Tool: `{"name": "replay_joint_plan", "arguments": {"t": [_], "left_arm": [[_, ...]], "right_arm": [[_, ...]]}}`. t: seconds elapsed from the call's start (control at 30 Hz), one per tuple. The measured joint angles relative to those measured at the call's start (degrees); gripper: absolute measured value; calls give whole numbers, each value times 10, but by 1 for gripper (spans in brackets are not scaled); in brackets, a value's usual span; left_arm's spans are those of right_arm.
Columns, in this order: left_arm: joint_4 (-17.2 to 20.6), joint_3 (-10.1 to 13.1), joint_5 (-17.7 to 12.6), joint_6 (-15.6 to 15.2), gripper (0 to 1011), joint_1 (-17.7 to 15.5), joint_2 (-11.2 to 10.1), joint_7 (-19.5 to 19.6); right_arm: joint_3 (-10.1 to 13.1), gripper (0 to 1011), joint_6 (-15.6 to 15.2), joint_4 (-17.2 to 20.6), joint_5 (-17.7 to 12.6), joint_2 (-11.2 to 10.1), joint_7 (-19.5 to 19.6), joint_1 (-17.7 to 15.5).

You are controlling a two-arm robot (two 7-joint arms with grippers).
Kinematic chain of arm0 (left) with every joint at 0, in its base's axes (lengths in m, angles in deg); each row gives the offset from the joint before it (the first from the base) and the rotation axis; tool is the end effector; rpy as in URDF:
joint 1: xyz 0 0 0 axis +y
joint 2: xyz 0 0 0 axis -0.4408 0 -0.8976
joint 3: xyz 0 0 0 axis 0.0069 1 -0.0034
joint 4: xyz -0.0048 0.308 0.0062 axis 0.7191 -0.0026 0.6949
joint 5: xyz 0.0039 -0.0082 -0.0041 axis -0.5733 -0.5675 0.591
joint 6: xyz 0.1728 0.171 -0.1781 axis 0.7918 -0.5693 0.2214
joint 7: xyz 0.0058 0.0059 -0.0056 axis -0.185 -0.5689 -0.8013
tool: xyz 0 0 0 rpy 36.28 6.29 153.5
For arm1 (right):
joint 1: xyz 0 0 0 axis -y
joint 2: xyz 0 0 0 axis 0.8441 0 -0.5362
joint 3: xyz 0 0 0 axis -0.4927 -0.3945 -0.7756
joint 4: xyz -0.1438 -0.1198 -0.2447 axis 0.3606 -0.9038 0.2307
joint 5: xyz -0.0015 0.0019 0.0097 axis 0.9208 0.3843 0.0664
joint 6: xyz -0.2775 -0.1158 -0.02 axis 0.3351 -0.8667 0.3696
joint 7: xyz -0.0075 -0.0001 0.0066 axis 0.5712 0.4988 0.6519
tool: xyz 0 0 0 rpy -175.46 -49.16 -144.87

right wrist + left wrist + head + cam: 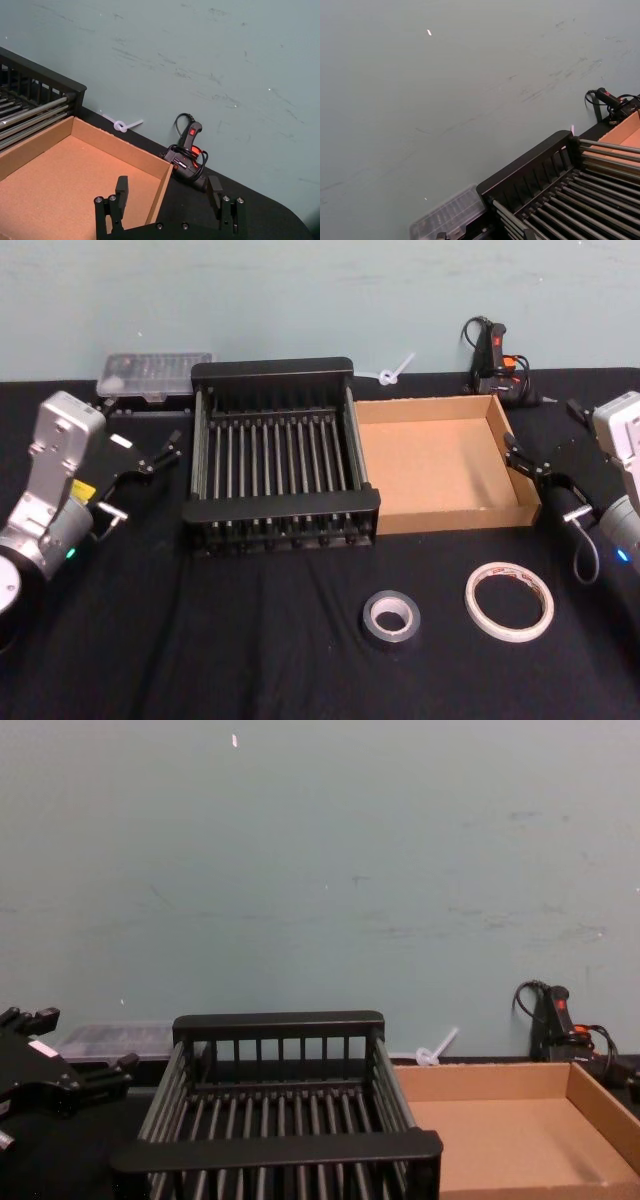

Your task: Pick up the white tape and place it into the black box , Pick up the silver tape and place it into the brown box.

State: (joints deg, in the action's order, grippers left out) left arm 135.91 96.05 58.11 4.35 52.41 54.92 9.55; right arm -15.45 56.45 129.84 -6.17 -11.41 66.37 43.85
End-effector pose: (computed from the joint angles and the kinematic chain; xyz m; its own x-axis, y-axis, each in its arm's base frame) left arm 0.3540 0.0947 -0.3154 0.2926 0.8803 0.3735 -0.9552 0.2876 0.0704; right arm 0.3539 -0.0948 -0.3153 0.2923 -0.8802 0.3739 0.9553 0.2872 -0.0705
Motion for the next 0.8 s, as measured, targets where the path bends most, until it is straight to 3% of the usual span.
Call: {"name": "replay_joint_plan", "arguments": {"t": [0.37, 0.63, 0.8], "left_arm": [[0, 0, 0, 0, 1001, 0, 0, 0], [0, 0, 0, 0, 1001, 0, 0, 0], [0, 0, 0, 0, 1002, 0, 0, 0]], "right_arm": [[18, 1002, -13, 6, -9, 5, -16, -4], [40, 1002, -24, 45, -24, -14, -44, -31], [63, 1002, -40, 86, -51, -36, -70, -62]]}}
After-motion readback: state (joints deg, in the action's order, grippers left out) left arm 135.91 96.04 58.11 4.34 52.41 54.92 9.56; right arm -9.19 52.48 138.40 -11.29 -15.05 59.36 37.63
